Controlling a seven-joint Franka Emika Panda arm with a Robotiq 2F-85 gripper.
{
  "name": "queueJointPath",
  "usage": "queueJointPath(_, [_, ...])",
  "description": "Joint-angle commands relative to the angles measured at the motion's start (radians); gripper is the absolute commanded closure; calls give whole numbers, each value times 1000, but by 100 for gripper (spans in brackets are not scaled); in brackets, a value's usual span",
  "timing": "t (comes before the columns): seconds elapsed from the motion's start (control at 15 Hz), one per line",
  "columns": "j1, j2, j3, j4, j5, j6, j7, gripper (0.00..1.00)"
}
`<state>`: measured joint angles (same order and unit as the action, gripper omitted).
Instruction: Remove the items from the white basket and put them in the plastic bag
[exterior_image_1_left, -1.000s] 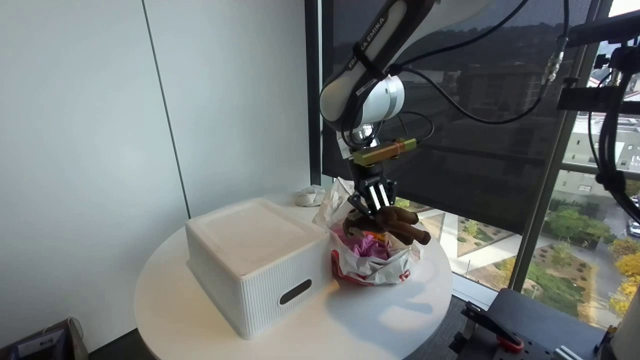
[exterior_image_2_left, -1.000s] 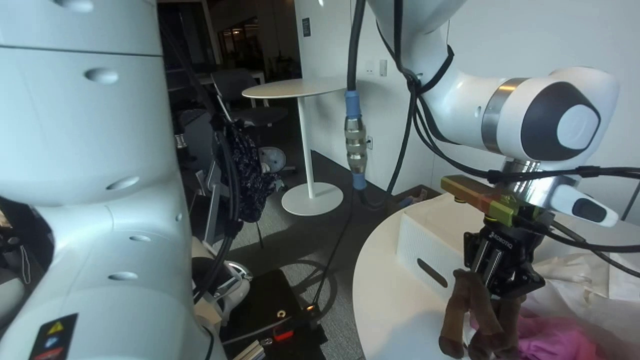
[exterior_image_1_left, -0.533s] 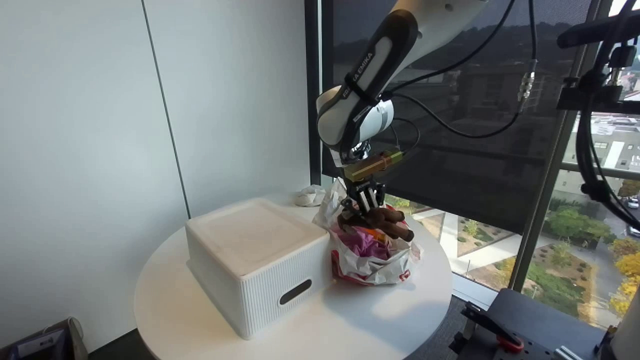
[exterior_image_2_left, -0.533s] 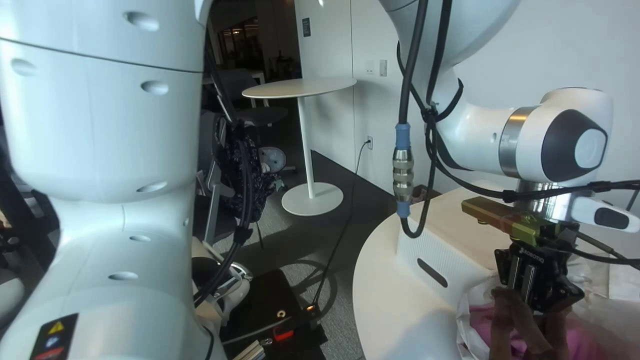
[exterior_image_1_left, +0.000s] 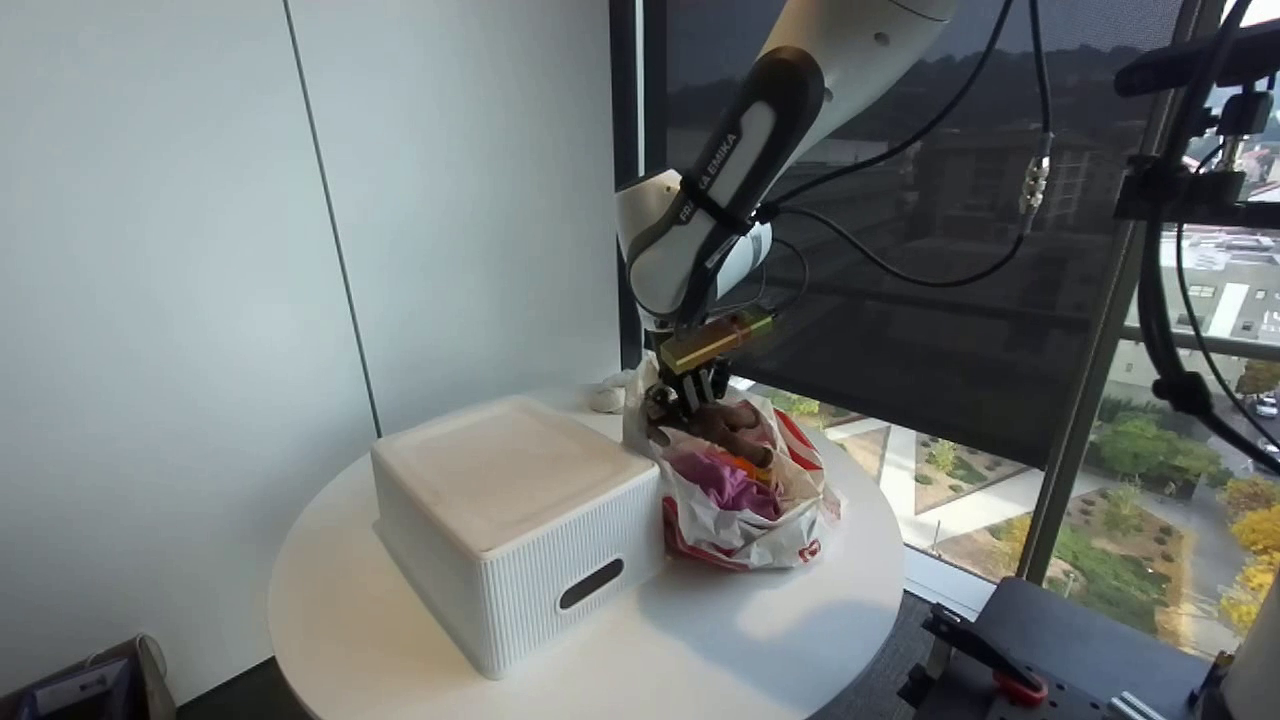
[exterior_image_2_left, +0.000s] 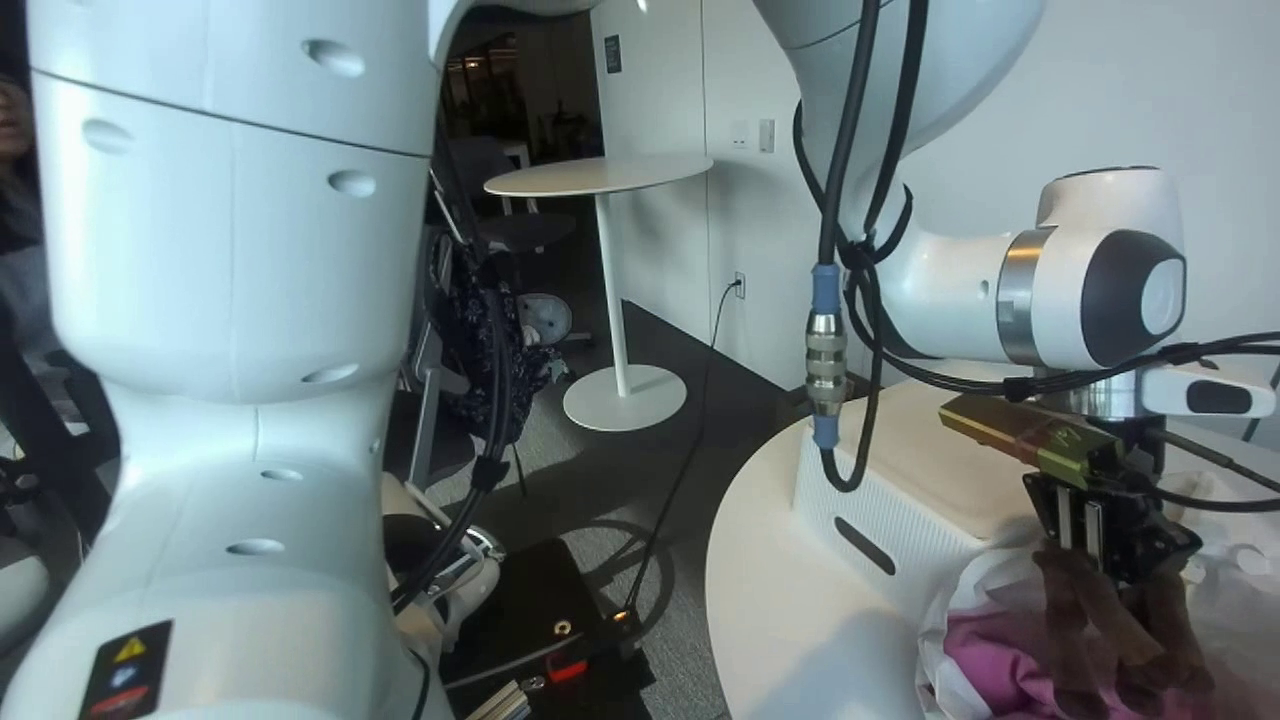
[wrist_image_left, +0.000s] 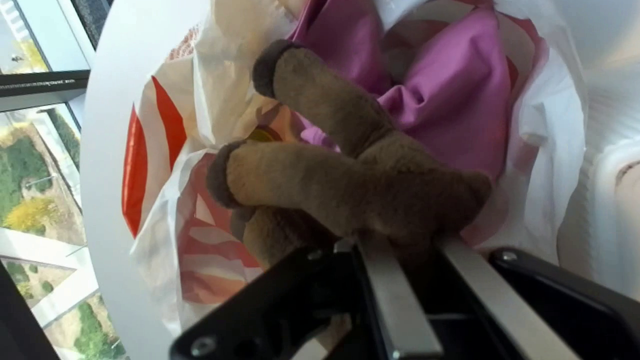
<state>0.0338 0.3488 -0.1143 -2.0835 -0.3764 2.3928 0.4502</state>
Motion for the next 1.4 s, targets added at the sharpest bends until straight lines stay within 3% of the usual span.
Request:
queueJointPath(0.0, [25, 57, -45, 6, -47, 71, 50, 97])
queueJointPath(0.4, [59, 165, -131, -17, -150, 119, 97, 96])
queueJointPath(0.87, [100, 266, -156, -34, -93, 243, 161, 95])
queueJointPath(0.93, [104, 266, -156, -36, -82, 242, 161, 62])
queueJointPath(1.07, [104, 228, -155, -42, -60, 214, 141, 55])
queueJointPath(1.33, [143, 101, -197, -60, -94, 103, 138, 23])
